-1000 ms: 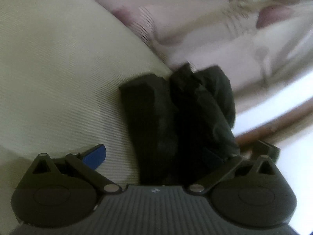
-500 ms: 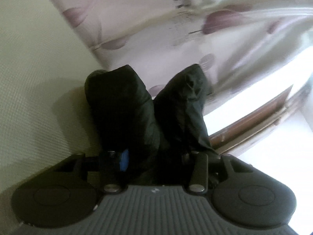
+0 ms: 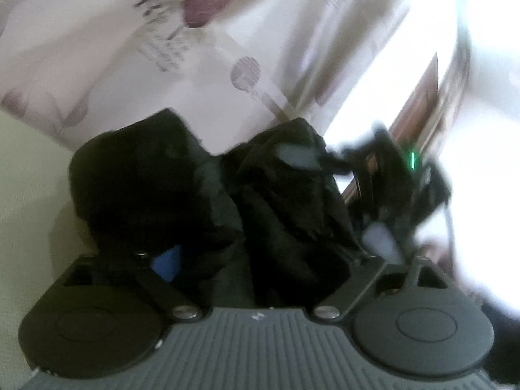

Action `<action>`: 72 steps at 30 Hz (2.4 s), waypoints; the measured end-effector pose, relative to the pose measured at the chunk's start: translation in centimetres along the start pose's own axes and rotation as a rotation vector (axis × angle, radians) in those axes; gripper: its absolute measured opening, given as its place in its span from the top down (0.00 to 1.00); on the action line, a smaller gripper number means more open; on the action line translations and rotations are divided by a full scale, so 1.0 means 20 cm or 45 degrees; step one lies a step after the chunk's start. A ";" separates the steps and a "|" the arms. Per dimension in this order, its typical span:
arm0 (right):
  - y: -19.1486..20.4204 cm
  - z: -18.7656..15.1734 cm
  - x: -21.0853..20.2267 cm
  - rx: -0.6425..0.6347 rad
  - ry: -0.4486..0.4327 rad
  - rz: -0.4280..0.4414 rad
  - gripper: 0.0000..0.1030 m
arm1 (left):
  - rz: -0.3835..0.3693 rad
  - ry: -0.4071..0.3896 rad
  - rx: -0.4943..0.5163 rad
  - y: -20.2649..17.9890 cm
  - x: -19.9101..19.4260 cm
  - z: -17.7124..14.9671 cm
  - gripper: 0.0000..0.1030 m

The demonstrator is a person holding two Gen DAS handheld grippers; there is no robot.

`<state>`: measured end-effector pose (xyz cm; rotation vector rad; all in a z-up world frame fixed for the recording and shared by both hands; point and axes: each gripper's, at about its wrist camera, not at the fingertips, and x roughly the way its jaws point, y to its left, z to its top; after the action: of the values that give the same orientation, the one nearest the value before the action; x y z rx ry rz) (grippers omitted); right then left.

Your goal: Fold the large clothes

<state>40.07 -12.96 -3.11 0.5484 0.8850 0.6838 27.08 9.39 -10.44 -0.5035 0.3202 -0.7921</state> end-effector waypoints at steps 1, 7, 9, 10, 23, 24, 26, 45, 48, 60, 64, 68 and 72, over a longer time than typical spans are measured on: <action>0.03 0.02 0.00 -0.028 0.030 -0.043 0.02 | 0.001 0.002 0.036 -0.03 0.01 -0.01 0.12; 0.22 0.07 0.12 -0.334 0.207 -0.354 0.02 | 0.069 -0.017 0.321 -0.27 0.12 -0.10 0.05; 0.27 0.07 0.16 -0.425 0.244 -0.429 0.02 | 0.115 -0.019 0.455 -0.36 0.16 -0.15 0.02; 0.29 0.06 0.18 -0.464 0.254 -0.468 0.02 | 0.130 -0.020 0.494 -0.38 0.18 -0.17 0.02; 0.22 -0.08 0.09 -0.877 0.088 -0.559 0.73 | 0.186 -0.144 0.490 -0.47 -0.02 -0.25 0.00; 0.22 -0.08 0.06 -0.872 0.070 -0.538 0.74 | 0.207 -0.171 0.461 -0.46 -0.09 -0.25 0.00; 0.23 -0.06 0.02 -0.853 0.047 -0.503 0.75 | 0.263 -0.183 0.366 -0.42 -0.19 -0.25 0.00; 0.30 0.09 0.06 -0.554 0.130 -0.174 0.83 | 0.507 -0.337 -0.281 -0.02 -0.47 -0.22 0.00; 0.33 0.07 0.09 -0.531 0.112 -0.117 0.55 | 0.580 -0.424 -0.354 0.05 -0.61 -0.20 0.00; 0.45 0.07 0.50 -0.473 0.082 -0.084 0.17 | 0.491 -0.392 -0.270 -0.03 -0.88 -0.08 0.00; 0.39 -0.02 0.46 -0.697 0.023 -0.308 0.64 | 0.495 -0.215 -0.317 0.15 -0.76 -0.01 0.00; 0.23 -0.06 0.55 -0.893 0.044 -0.507 0.71 | 0.384 0.007 -0.437 0.37 -0.56 0.02 0.00; -0.01 -0.12 0.71 -0.856 0.118 -0.538 0.72 | 0.330 0.192 -0.501 0.51 -0.32 0.03 0.00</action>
<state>44.54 -2.32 -11.62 -0.2688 0.7637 0.5739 29.15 20.40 -14.90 -0.7549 0.6751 -0.5145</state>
